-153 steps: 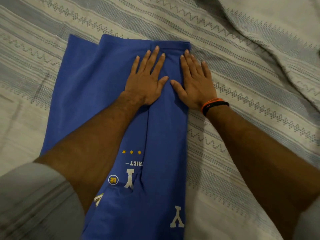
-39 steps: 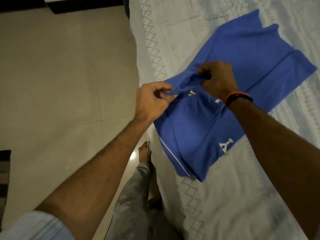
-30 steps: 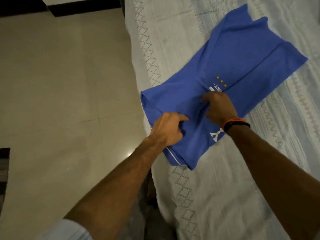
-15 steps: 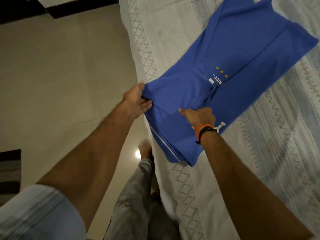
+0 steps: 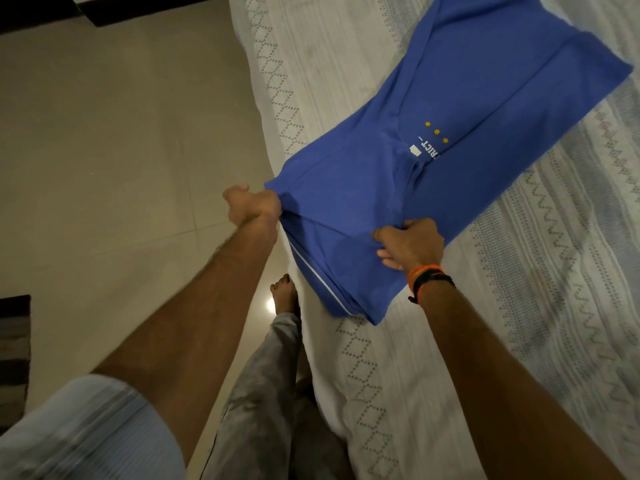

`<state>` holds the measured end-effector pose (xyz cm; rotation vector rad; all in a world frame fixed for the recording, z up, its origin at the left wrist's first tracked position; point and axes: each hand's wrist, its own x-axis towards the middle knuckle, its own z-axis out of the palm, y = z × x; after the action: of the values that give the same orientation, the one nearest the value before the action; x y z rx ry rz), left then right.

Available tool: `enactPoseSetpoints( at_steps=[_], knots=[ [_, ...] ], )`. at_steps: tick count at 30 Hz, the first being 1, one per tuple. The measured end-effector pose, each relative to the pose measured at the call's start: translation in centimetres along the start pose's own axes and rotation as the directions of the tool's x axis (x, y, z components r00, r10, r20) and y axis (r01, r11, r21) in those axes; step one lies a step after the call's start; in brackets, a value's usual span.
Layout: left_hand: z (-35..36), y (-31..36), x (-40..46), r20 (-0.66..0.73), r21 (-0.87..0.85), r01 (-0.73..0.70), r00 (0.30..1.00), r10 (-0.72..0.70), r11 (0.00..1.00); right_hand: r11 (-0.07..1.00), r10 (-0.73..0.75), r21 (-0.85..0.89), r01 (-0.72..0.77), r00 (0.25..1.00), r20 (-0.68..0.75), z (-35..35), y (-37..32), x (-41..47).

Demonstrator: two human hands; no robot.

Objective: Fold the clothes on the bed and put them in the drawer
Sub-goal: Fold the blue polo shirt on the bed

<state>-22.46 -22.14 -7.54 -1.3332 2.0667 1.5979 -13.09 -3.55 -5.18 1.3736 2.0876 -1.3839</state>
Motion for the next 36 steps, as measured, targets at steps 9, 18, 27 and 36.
enactPoseSetpoints(
  at_steps=[9, 18, 27, 36],
  knots=[
    [0.2, -2.0, 0.3, 0.732, 0.493, -0.862, 0.484, 0.480, 0.118, 0.501, -0.615, -0.645, 0.577, 0.762, 0.204, 2.2, 1.2, 1.4],
    [0.0, -0.5, 0.2, 0.756, 0.609, -0.791, 0.559, 0.341, -0.052, 0.562, -0.479, -0.692, 0.453, 0.860, 0.175, 1.8, 2.4, 0.7],
    [2.7, 8.2, -0.1, 0.876, 0.477, -0.838, 0.426, 0.228, -0.264, 0.830, -0.339, -0.487, 0.270, 0.939, -0.058, 0.6, -2.7, -1.0],
    [10.7, 19.4, -0.3, 0.987, 0.128, -0.955, 0.097, 0.127, -0.267, 0.963, -0.252, -0.181, 0.200, 0.904, -0.345, 1.2, -10.2, 0.7]
  ],
)
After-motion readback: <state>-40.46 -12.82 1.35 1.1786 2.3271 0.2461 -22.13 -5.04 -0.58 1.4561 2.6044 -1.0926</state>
